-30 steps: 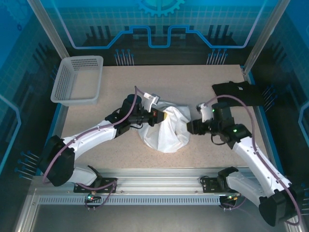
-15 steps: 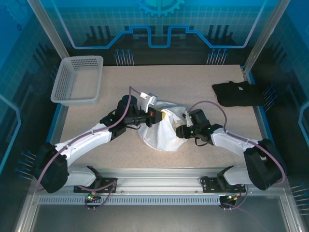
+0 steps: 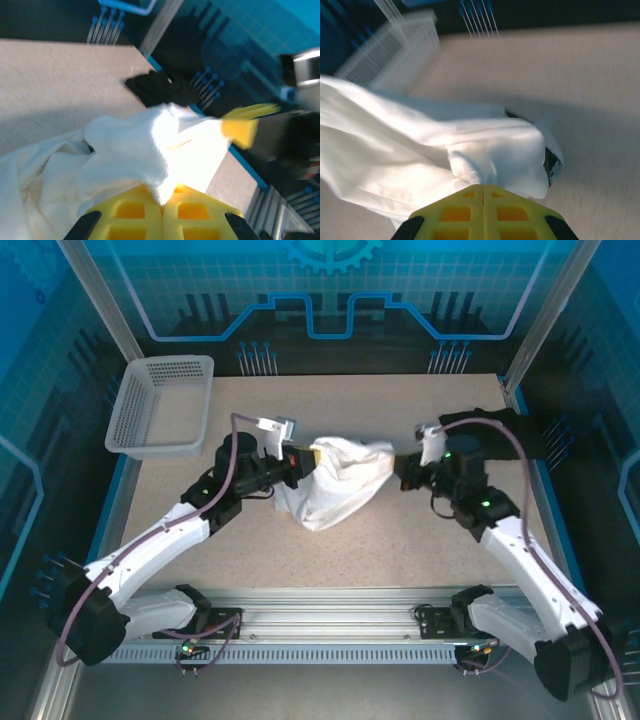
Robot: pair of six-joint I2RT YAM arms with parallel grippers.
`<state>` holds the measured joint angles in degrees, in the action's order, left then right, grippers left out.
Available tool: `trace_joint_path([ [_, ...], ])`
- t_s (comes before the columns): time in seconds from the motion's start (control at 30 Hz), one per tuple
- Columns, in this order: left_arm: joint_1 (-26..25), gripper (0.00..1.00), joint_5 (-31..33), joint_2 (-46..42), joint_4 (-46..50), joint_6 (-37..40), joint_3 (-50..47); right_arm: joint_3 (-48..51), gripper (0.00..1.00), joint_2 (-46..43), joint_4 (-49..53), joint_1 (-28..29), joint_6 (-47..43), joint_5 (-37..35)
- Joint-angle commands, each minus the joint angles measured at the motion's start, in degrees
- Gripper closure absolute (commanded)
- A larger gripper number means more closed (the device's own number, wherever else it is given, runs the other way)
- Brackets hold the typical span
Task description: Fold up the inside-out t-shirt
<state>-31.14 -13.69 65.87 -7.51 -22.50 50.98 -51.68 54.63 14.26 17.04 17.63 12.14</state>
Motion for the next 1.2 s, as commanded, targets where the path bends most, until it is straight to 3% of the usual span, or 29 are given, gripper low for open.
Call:
trace_joint_path([
  [0.0, 0.9, 0.93, 5.3, -1.5, -1.9, 0.7, 7.3, -11.2, 1.0, -0.9, 5.4, -3.6, -5.1, 6.7],
  [0.13, 1.6, 0.93, 8.2, -2.0, -0.1, 3.6, 15.0, -20.9, 1.0, 0.0, 7.1, -6.4, -8.5, 7.0],
  [0.23, 1.8, 0.94, 10.8, -3.8, 1.0, 5.9, 14.3, -20.2, 1.0, -0.4, 8.0, -7.0, -9.6, 6.8],
  [0.33, 2.2, 0.95, 12.5, -5.3, 1.3, 6.4, 8.6, -12.7, 1.0, -2.3, 7.7, -7.0, -9.0, 7.9],
  [0.47, 2.7, 0.96, 9.7, -6.4, -1.3, 6.1, 1.0, 1.6, 1.0, -7.3, 4.5, -4.5, -9.0, 10.8],
  [0.67, 2.8, 0.96, 0.9, -7.4, -4.4, 7.6, -3.2, 20.1, 1.0, -15.1, -1.0, 9.9, -8.0, 8.4],
  [0.8, 2.7, 0.96, -5.9, -7.5, -5.5, 7.7, -4.7, 22.8, 0.73, -17.5, -0.6, 16.9, -10.2, 2.9],
  [0.9, 2.7, 0.96, -8.7, -7.8, -5.5, 7.7, -5.6, 19.4, 0.57, -15.4, -1.4, 17.9, -12.5, -1.2],
  [1.07, 2.7, 0.96, -9.9, -8.4, -5.1, 7.1, -6.4, 11.7, 0.46, -3.5, -3.7, 18.0, -14.9, -2.1],
  [1.17, 2.8, 0.96, -10.1, -8.5, -4.8, 6.8, -6.3, 8.3, 0.34, 3.3, -5.2, 18.7, -16.3, -0.4],
])
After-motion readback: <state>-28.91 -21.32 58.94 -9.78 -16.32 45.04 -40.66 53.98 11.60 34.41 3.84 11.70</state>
